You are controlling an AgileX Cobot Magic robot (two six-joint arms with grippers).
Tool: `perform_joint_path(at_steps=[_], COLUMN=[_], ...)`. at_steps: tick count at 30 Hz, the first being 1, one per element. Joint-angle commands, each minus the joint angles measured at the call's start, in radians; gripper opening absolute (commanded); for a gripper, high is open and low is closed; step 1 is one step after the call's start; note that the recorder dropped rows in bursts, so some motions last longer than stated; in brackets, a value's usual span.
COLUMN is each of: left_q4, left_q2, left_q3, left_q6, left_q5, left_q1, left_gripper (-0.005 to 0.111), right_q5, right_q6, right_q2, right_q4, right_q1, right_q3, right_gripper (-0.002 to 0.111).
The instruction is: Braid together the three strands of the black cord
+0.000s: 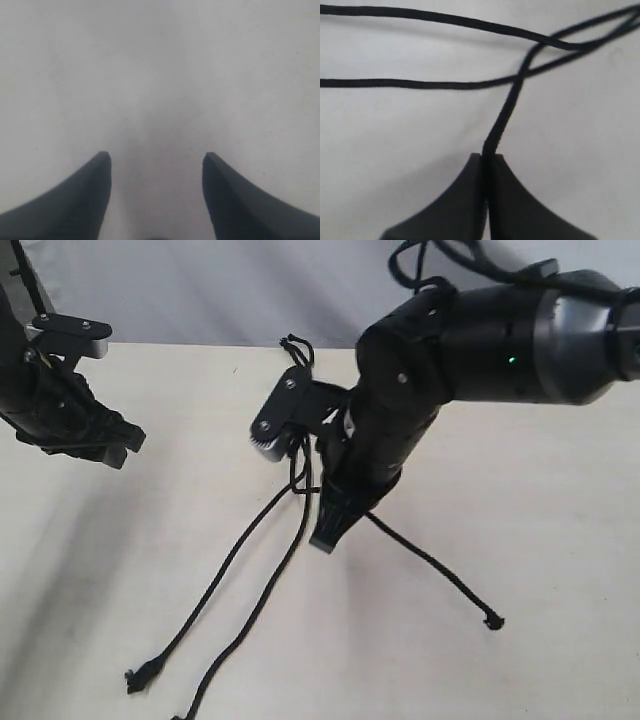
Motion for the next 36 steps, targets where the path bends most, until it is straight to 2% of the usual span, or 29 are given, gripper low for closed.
perform_joint_path(at_steps=[1, 9, 16, 19, 23, 26, 30, 36], left_q4=[-0.027, -0.029, -0.029, -0.029, -0.029, -0.042, -0.06, -0.06], left_q2=[-0.009, -0.009, -0.009, -0.009, -0.009, -0.009, -0.013, -0.045], left_q3=[-0.002, -0.002, -0.002, -0.002, -0.002, -0.002, -0.002, -0.004], left_q6=[-0.003, -0.003, -0.003, -0.003, -0.003, -0.003, 0.008, 0.01], left_q5=[0.01, 0.011, 0.006, 0.006, 0.004, 0.009, 0.033, 0.048], left_q1=[0.002, 0.002, 0.002, 0.002, 0.002, 0.002, -0.016, -0.151], left_gripper=[0.053, 0.053, 0.053, 0.053, 0.053, 0.053, 0.053, 0.053], right_q5=[-0.013, -0.052, -0.1, -0.112, -0.112, -0.114, -0.111, -0.056], right_q6=[0.011, 0.011, 0.011, 0.026, 0.024, 0.022, 0.028, 0.026], right_q2=[0.032, 0.168, 0.225, 0.227, 0.227, 0.207, 0.121, -0.077], right_q4=[0.021, 0.024, 0.024, 0.024, 0.028, 0.026, 0.026, 0.021], right_q1=[-0.118, -0.229, -0.229, -0.229, -0.229, -0.229, -0.229, -0.234], right_q3=[0.005, 0.005, 0.005, 0.005, 0.005, 0.005, 0.005, 0.005], right_gripper=[0.0, 0.0, 0.002, 0.016, 0.053, 0.071, 0.077, 0.077])
